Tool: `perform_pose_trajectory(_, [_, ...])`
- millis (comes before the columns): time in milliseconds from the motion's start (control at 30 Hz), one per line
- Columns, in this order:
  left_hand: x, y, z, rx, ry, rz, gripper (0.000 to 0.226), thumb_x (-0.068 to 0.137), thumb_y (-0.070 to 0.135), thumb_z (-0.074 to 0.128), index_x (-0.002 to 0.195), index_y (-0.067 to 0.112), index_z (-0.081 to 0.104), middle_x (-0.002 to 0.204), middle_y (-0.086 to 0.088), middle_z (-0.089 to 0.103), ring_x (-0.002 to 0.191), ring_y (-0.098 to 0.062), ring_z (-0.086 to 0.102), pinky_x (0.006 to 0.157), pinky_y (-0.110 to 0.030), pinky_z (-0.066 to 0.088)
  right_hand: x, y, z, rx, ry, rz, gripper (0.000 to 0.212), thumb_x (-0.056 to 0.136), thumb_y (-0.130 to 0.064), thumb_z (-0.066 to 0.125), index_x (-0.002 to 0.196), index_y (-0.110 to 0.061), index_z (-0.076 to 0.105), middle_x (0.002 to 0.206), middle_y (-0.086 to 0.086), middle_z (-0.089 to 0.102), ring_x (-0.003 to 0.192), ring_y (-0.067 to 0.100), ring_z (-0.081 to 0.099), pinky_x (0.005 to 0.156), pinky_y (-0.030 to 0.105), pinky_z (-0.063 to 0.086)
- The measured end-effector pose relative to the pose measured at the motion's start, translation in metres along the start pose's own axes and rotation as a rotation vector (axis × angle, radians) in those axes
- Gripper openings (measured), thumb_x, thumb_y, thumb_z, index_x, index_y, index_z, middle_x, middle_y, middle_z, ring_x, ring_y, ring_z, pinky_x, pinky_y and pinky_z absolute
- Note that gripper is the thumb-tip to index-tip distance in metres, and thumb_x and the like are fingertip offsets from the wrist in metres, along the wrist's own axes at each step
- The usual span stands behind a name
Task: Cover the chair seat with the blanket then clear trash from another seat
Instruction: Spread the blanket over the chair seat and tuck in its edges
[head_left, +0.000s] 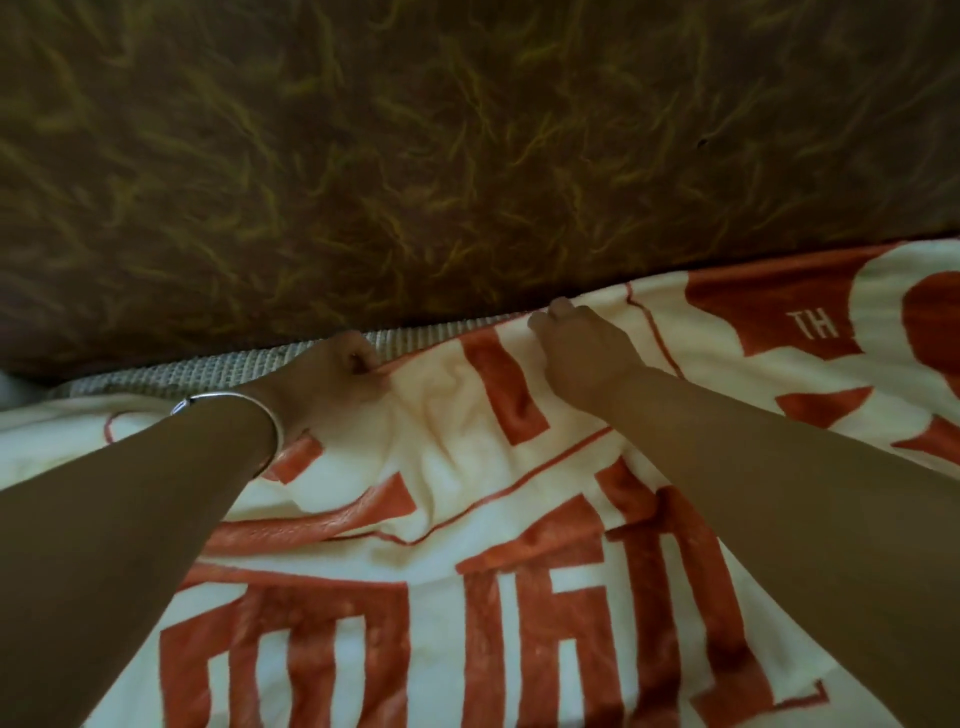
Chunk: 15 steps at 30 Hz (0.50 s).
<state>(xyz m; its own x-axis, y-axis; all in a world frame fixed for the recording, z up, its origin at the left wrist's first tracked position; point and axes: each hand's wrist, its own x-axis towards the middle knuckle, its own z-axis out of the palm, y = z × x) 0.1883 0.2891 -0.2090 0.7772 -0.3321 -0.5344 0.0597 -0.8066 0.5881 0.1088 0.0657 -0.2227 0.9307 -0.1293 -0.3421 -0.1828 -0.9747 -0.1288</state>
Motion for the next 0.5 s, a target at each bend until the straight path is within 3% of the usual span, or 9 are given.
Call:
perform_pose_trajectory(67, [-0.005,0.003,-0.001,-0.141,-0.037,-0.023,0.014,0.088,0.018,0.061,0.098,0.008,0.061,0.085,-0.011,0.063,0.076,-0.023,0.058,0.060,-0.027,0.046,0.001,-0.007,0.002,0.002,0.035,-0.007,0.046,0.092,-0.005,0.043,0.138,-0.010,0.039,0.140,0.013,0.037,0.122,0.030,0.046,0.096,0.039,0.046])
perform_pose_trajectory(167, [-0.013,-0.008,-0.007,-0.164,-0.258,-0.145,0.017,0.093,0.030,0.052,0.104,0.022,0.062,0.103,-0.013,0.067,0.092,-0.029,0.062,0.078,-0.039,0.052,0.005,-0.021,0.003,0.019,0.091,-0.049,0.044,0.092,-0.005,0.045,0.135,-0.012,0.040,0.140,0.012,0.036,0.118,0.030,0.048,0.093,0.038,0.046])
perform_pose_trajectory(200, [-0.015,-0.014,-0.011,-0.217,-0.321,-0.190,0.016,0.094,0.025,0.050,0.102,0.027,0.064,0.107,-0.011,0.066,0.094,-0.028,0.061,0.081,-0.040,0.050,0.007,-0.027,0.003,0.029,0.090,-0.074,0.047,0.093,-0.006,0.044,0.139,-0.014,0.037,0.145,0.010,0.032,0.120,0.030,0.047,0.094,0.039,0.046])
perform_pose_trajectory(300, [-0.017,-0.028,-0.016,-0.303,-0.535,-0.228,0.043,0.093,-0.001,0.044,0.085,0.028,0.074,0.101,-0.010,0.063,0.084,-0.026,0.054,0.073,-0.037,0.048,0.013,-0.045,0.003,0.038,-0.080,-0.152,0.057,0.095,-0.014,0.041,0.148,-0.023,0.023,0.157,0.005,0.020,0.133,0.031,0.039,0.107,0.040,0.038])
perform_pose_trajectory(400, [-0.026,-0.028,-0.016,-0.263,-0.729,-0.164,0.041,0.084,-0.009,0.050,0.086,0.024,0.075,0.103,-0.016,0.062,0.093,-0.028,0.055,0.088,-0.042,0.048,0.016,-0.056,0.000,-0.117,-0.204,-0.094,0.042,0.095,-0.014,0.041,0.137,-0.018,0.044,0.142,0.012,0.044,0.128,0.031,0.046,0.104,0.040,0.040])
perform_pose_trajectory(500, [-0.027,-0.029,-0.016,-0.003,-0.638,-0.075,0.040,0.083,-0.011,0.047,0.098,0.023,0.064,0.097,-0.010,0.061,0.089,-0.023,0.055,0.075,-0.032,0.048,0.013,-0.059,-0.005,-0.181,-0.088,-0.010,0.029,0.093,-0.014,0.047,0.120,-0.011,0.058,0.124,0.013,0.054,0.113,0.031,0.056,0.094,0.041,0.048])
